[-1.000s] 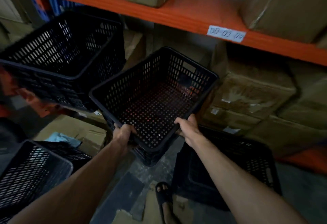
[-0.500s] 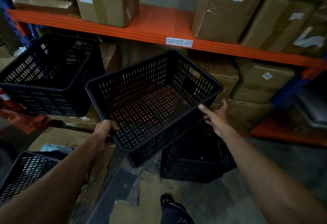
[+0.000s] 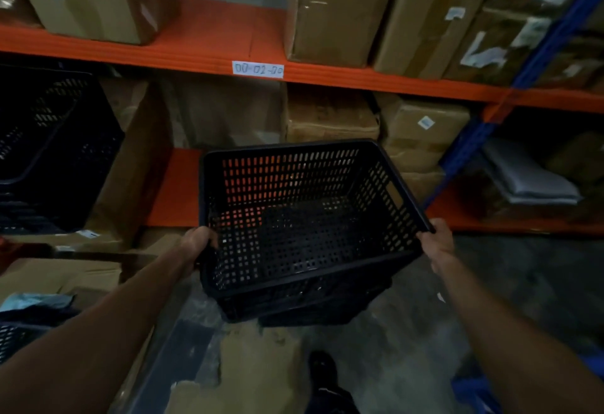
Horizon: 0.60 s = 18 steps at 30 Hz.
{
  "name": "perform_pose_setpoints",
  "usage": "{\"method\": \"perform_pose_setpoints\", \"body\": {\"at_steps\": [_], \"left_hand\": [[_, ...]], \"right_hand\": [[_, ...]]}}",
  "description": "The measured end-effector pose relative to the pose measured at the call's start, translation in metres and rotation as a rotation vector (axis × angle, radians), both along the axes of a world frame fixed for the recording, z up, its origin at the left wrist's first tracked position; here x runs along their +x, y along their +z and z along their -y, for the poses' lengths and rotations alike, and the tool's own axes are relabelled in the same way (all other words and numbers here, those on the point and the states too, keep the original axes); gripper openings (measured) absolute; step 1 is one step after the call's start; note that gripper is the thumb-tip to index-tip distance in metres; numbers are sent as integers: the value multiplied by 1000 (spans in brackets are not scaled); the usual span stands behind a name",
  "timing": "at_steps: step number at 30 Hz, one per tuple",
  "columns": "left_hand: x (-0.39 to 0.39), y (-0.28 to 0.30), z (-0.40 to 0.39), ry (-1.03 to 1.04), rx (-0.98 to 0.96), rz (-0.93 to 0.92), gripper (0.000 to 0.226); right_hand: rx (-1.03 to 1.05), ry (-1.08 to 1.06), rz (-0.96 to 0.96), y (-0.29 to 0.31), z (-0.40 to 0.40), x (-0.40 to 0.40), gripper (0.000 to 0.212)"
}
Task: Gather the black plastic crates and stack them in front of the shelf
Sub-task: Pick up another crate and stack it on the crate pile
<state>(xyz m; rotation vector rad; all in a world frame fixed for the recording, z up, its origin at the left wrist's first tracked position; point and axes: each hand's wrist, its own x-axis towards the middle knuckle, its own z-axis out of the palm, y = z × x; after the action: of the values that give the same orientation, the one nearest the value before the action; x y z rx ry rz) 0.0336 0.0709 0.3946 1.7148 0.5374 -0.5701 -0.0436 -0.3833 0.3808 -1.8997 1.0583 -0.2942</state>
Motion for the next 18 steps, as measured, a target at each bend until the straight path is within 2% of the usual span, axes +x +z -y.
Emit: {"method": "perform_pose_setpoints", "body": {"at_steps": [2,5,8,12,15,18], "left_hand": [[12,-12,20,-24,11,0,6],[32,-19,58,-6,39,24,21],[51,-25,92,0,97,43,33],[82,-46,125,-43,176,28,19],[102,-68,135,-114,187,57,44],[119,-82,150,-121,223,133,52]], "right_hand": [[-33,1,-24,-8,22,-3,15],[-49,75,-99,-17,55,4,30],[-57,116,-82,-29,81,10,33],[-74,101,-89,-53,108,24,32],[-19,96,-95,-74,121,41,31],[-10,78,-109,-92,132,63,32]]}}
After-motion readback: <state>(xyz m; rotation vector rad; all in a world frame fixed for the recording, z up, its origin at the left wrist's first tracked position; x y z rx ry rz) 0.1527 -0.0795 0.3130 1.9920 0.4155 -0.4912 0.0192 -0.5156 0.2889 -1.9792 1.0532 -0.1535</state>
